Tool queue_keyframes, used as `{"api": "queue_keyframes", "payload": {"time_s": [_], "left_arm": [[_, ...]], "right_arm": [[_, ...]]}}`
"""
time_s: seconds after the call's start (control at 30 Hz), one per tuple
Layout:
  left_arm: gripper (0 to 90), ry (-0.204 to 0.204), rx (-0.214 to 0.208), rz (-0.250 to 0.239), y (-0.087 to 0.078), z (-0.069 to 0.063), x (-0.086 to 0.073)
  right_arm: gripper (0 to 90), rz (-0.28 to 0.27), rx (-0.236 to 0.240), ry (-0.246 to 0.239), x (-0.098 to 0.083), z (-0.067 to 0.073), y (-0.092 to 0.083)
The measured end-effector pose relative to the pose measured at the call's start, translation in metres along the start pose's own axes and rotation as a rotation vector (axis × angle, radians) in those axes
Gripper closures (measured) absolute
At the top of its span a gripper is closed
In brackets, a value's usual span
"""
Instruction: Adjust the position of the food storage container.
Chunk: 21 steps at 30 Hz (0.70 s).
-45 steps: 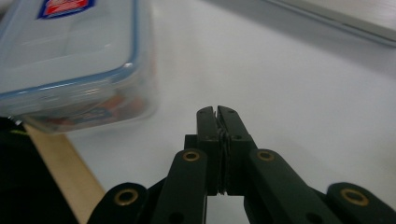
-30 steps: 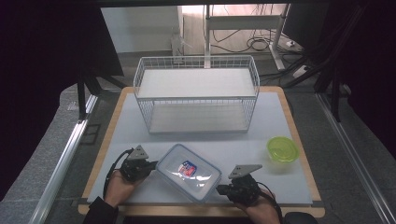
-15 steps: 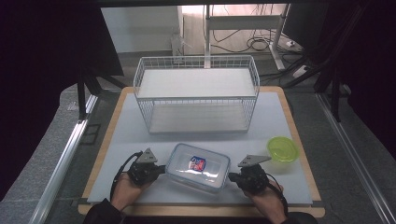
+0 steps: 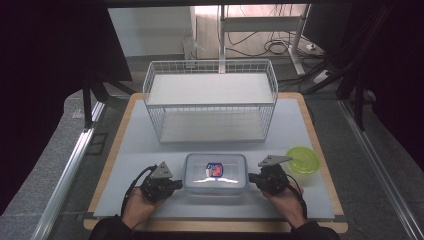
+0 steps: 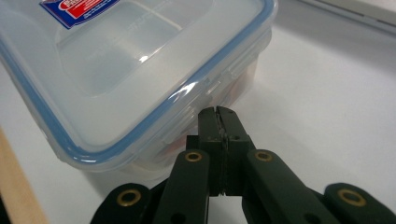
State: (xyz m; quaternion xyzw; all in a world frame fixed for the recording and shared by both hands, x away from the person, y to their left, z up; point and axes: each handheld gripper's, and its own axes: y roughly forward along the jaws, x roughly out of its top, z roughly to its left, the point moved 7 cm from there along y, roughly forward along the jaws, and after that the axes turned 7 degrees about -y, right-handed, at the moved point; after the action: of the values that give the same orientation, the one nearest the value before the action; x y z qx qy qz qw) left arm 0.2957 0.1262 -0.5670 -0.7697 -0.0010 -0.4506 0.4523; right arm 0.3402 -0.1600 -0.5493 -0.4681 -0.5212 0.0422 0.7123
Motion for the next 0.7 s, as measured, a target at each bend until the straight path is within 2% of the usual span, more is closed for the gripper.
{"api": "queue_keyframes", "payload": {"time_s": [0.2, 0.37, 0.53, 0.6, 0.63, 0.7], "left_arm": [[88.9, 0.005, 0.002, -0.002, 0.0, 0.001, 0.0], [84.2, 0.007, 0.045, -0.029, -0.008, 0.011, -0.002], [70.2, -0.026, 0.069, -0.064, -0.019, 0.024, -0.007], [62.8, -0.018, 0.081, -0.071, -0.021, 0.025, -0.008], [57.3, -0.01, 0.084, -0.073, -0.022, 0.024, -0.008], [54.4, 0.016, 0.098, -0.079, -0.023, 0.024, -0.009]], "right_arm": [[89.8, 0.0, -0.002, -0.013, 0.005, -0.005, 0.005], [80.1, 0.004, -0.013, -0.035, 0.002, -0.005, 0.002], [67.4, 0.004, -0.042, -0.07, 0.0, -0.006, -0.005], [59.3, 0.008, -0.057, -0.077, -0.001, -0.006, -0.009], [52.5, 0.008, -0.046, -0.064, -0.003, -0.007, -0.012], [50.4, 0.004, -0.036, -0.056, -0.004, -0.008, -0.014]]}}
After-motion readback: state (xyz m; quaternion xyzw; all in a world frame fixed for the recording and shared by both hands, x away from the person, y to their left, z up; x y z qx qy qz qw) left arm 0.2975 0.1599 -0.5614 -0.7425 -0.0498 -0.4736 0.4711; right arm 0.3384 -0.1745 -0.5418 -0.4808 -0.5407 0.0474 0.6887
